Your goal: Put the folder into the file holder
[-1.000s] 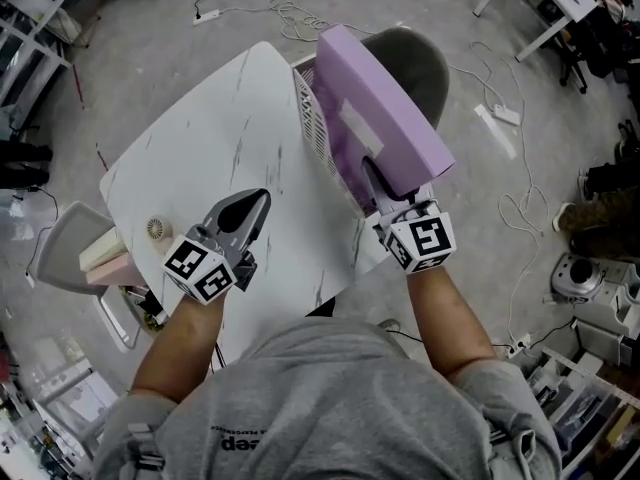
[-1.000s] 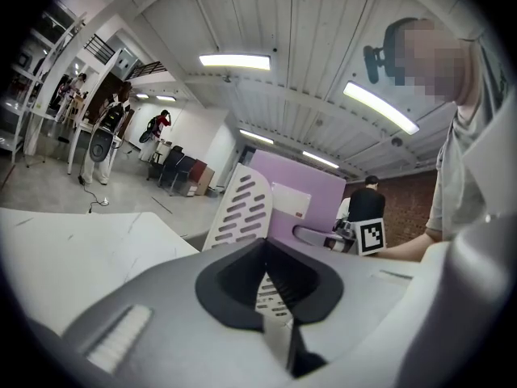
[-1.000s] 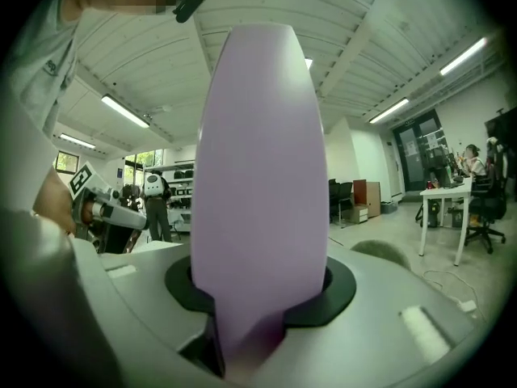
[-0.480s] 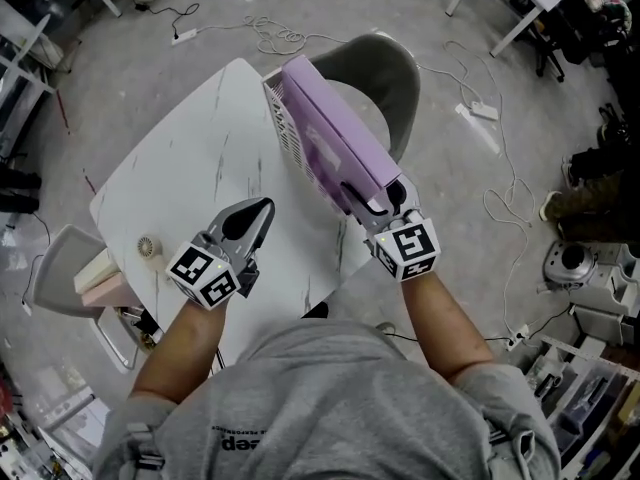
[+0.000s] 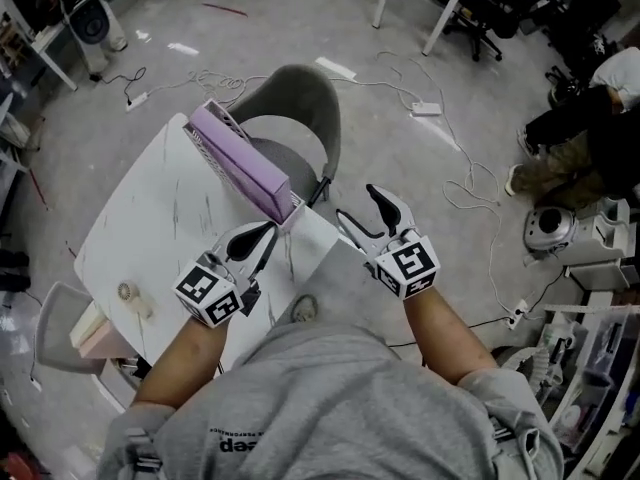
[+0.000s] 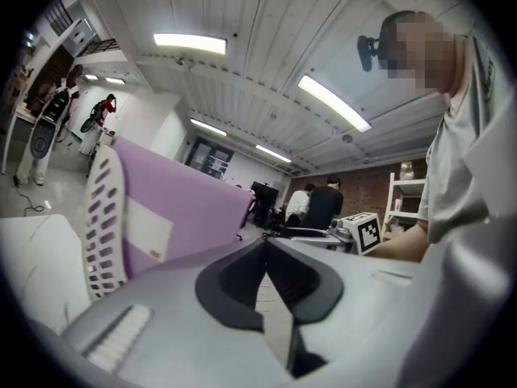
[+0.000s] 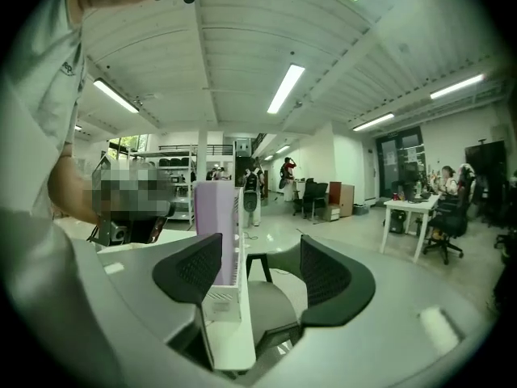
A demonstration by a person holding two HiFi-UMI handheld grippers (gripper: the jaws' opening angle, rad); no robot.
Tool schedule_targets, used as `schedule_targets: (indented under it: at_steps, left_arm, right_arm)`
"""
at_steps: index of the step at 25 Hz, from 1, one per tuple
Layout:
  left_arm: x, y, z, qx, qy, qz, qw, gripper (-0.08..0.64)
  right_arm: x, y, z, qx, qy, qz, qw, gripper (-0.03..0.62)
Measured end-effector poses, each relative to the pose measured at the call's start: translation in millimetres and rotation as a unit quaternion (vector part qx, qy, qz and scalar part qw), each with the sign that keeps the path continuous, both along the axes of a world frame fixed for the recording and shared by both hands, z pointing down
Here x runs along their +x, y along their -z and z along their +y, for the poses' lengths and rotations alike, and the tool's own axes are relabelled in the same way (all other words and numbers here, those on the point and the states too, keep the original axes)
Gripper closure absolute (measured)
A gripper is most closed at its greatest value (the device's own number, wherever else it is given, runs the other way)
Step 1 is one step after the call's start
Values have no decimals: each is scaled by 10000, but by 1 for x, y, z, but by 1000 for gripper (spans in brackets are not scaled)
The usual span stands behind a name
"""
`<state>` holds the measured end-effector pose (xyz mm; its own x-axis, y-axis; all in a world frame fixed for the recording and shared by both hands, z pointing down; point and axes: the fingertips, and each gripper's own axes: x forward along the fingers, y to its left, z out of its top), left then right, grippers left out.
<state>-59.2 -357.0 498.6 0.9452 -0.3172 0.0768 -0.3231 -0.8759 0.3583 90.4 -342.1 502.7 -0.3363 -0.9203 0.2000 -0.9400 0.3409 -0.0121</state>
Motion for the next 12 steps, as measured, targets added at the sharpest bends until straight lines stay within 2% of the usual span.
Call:
schedule_targets:
  at_steps: [6, 12]
  left_arm:
    - [99, 32, 57, 199, -785, 171, 9966, 501]
    - [191, 58, 116, 402, -1556, 259, 9867, 502]
  right_arm:
    - [102, 39, 87, 150, -837, -20, 9964, 308]
    - [196, 66, 195, 176, -1819, -236, 9829, 329]
